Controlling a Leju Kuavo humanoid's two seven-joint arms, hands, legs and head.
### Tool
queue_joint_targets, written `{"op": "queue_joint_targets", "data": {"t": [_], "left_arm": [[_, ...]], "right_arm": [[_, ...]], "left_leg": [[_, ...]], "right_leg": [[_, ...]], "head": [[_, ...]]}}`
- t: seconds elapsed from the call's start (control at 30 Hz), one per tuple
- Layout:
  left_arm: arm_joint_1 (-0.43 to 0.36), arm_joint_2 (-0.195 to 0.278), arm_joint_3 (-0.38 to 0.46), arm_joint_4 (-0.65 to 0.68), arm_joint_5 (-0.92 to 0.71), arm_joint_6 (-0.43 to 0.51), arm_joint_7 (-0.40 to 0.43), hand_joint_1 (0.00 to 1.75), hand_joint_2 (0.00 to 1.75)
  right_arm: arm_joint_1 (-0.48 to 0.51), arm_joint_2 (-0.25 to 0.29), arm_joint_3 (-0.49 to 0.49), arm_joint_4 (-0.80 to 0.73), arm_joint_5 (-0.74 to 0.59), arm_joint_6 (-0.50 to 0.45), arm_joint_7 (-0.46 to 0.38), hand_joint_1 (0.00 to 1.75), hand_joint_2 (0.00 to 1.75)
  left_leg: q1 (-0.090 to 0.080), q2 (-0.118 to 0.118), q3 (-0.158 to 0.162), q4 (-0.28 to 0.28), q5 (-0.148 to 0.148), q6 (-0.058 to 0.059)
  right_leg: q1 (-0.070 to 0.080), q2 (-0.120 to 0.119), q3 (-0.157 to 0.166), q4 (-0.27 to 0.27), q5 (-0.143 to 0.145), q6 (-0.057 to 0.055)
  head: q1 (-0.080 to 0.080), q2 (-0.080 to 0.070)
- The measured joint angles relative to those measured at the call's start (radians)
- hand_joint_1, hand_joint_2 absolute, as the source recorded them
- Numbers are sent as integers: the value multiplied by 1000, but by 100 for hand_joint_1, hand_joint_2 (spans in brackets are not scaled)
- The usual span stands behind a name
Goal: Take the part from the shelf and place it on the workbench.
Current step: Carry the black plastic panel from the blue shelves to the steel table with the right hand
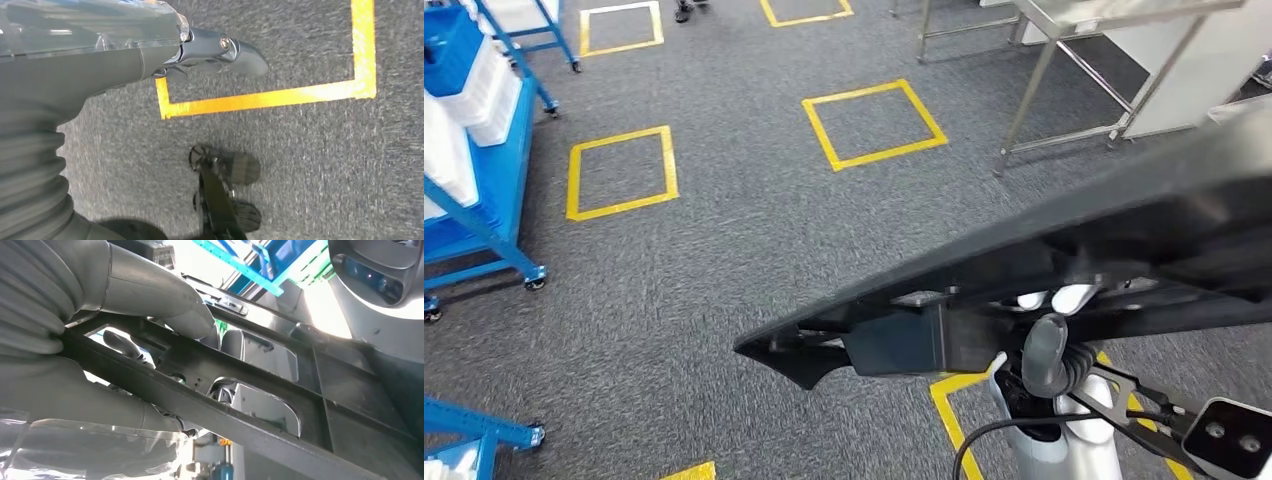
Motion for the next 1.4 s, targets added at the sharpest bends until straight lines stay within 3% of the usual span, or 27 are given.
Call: {"op": "queue_joint_targets", "data": {"t": [0.07, 0.1, 0.13, 0.17, 0.23, 0.3, 0.37, 0.43, 0.5, 0.57, 0.6, 0.63, 0.67, 0.73, 0.8, 0.87, 0.93, 0.97, 1.03, 1.07, 1.1, 1.13, 1.17, 1.23, 1.3, 1.33, 1.4], "left_arm": [[5, 2, 5, 0, 1, 1, 3, 0, 175], [7, 2, 7, 0, 1, 2, 3, 0, 175], [7, 2, 9, 0, 1, 2, 3, 0, 175], [6, 2, 11, 0, 1, 2, 3, 0, 175], [5, 2, 13, 0, 0, 2, 1, 0, 175], [5, 2, 14, 0, 0, 1, -2, 0, 175], [4, 2, 14, 0, -2, -1, -5, 0, 175], [1, 2, 14, 0, -3, -4, -8, 0, 175], [2, 1, 14, 0, -3, -5, -9, 0, 175], [6, 1, 14, 0, -4, -5, -9, 0, 175], [6, 1, 14, 0, -4, -5, -8, 0, 175], [5, 1, 14, 0, -4, -5, -8, 0, 175], [4, 1, 14, 0, -4, -5, -8, 0, 175], [3, 0, 14, 0, -3, -5, -8, 0, 175], [2, -2, 14, 0, -3, -5, -7, 0, 175], [0, -2, 14, 0, -3, -5, -4, 0, 175], [-2, -3, 14, 0, -3, -4, -2, 0, 175], [-2, -4, 14, 0, -3, -4, -1, 0, 175], [2, -3, 14, 0, -3, -3, 1, 0, 175], [5, -3, 14, 0, -3, -2, 2, 0, 175], [6, -3, 14, 0, -4, -2, 2, 0, 175], [7, -3, 14, 0, -4, -2, 2, 0, 175], [6, -3, 14, 0, -5, -2, 2, 0, 175], [6, -3, 14, 0, -7, 0, 3, 0, 175], [5, -3, 15, 0, -9, 3, 5, 0, 175], [5, -3, 15, 0, -9, 5, 7, 0, 175], [2, -3, 15, 0, -10, 11, 11, 0, 175]], "right_arm": [[-2, 0, 3, 9, -6, 1, 0, 175, 175], [-2, 0, 3, 13, -8, 1, 0, 175, 175], [-2, 0, 3, 17, -10, 1, 0, 175, 175], [-4, 0, 4, 21, -11, 1, 0, 175, 175], [-8, 0, 4, 26, -15, 1, 0, 175, 175], [-11, 0, 4, 30, -18, 0, 0, 175, 175], [-11, 0, 4, 32, -19, -1, 1, 175, 175], [-14, -1, 3, 32, -19, -2, 0, 175, 175], [-17, -2, 3, 34, -19, -2, 0, 175, 175], [-17, -3, 3, 37, -19, -3, 0, 175, 175], [-16, -3, 3, 39, -20, -3, 0, 175, 175], [-15, -4, 3, 41, -20, -3, 0, 175, 175], [-15, -4, 3, 42, -21, -3, 0, 175, 175], [-16, -4, 3, 43, -23, -3, 0, 175, 175], [-16, -4, 3, 44, -27, -2, 0, 175, 175], [-15, -5, 0, 45, -31, 1, 0, 175, 175], [-14, -6, -2, 46, -36, 5, 0, 175, 175], [-13, -6, -3, 46, -38, 7, 0, 175, 175], [-11, -6, -4, 49, -39, 12, 0, 175, 175], [-9, -6, -5, 51, -39, 14, 0, 175, 175], [-7, -6, -6, 53, -38, 15, 0, 175, 175], [-5, -6, -7, 55, -38, 16, 0, 175, 175], [-4, -6, -9, 56, -37, 18, 0, 175, 175], [-4, -6, -12, 57, -36, 22, 0, 175, 175], [-4, -6, -16, 58, -34, 28, 0, 175, 175], [-3, -6, -19, 58, -32, 31, 0, 175, 175], [0, -6, -26, 58, -27, 35, 0, 175, 175]], "left_leg": [[1, -17, -64, 119, -39, -2], [1, -19, -77, 134, -31, -3], [1, -22, -69, 106, -1, -3], [3, -29, -45, 43, 40, -2], [8, -77, 11, -90, 100, 0], [10, -108, 31, -142, 109, 6], [8, -89, 32, -148, 111, 17], [8, -66, 37, -156, 116, 31], [6, -41, 39, -161, 116, 40], [3, -13, 39, -160, 113, 43], [2, 0, 40, -160, 110, 43], [1, 13, 42, -159, 108, 42], [0, 24, 46, -159, 105, 41], [-3, 42, 54, -159, 99, 35], [-6, 59, 60, -159, 93, 25], [-6, 77, 65, -161, 89, 15], [-3, 54, 61, -139, 70, 5], [-2, 29, 43, -98, 46, 1], [2, -11, -23, 36, -16, -5], [2, -17, -57, 99, -36, -8], [2, -19, -79, 133, -37, -10], [2, -20, -82, 127, -17, -11], [4, -24, -66, 81, 19, -11], [9, -63, -7, -61, 92, -9], [12, -100, 26, -138, 112, -3], [11, -103, 29, -143, 108, 3], [11, -81, 32, -149, 111, 16]], "right_leg": [[1, 27, -1, 2, -1, -2], [1, 42, 0, 5, -1, -1], [1, 56, 0, 7, -3, 0], [0, 70, 1, 11, -5, 3], [-1, 94, -3, 21, -10, 11], [-4, 115, -13, 27, -10, 23], [-7, 129, -19, 27, -8, 36], [-5, 91, -35, 58, -29, 47], [-5, 32, -87, 166, -88, 55], [-10, 12, -153, 291, -136, 61], [-11, 9, -165, 313, -135, 62], [-12, 6, -156, 294, -114, 62], [-12, -3, -126, 236, -81, 60], [-3, -46, -50, 92, -25, 49], [8, -71, -17, 25, -10, 35], [9, -50, -18, 20, -9, 24], [3, -29, -12, 9, -3, 13], [-1, -18, -8, 3, 0, 8], [-2, 5, -6, 2, 0, 3], [-2, 18, -6, 3, 0, 3], [-3, 32, -5, 4, -1, 3], [-3, 46, -4, 6, -2, 4], [-5, 60, -2, 9, -4, 6], [-6, 86, -2, 18, -10, 14], [-7, 108, -9, 26, -13, 25], [-7, 119, -14, 27, -12, 32], [-10, 129, -19, 28, -11, 44]], "head": [[0, 0], [0, 0], [0, 0], [0, 0], [0, 0], [0, 0], [0, 0], [0, 0], [0, 0], [0, 0], [0, 0], [0, 0], [0, 0], [0, 0], [0, 0], [0, 0], [0, 0], [0, 0], [0, 0], [0, 0], [0, 0], [0, 0], [0, 0], [0, 0], [0, 0], [0, 0], [0, 0]]}}
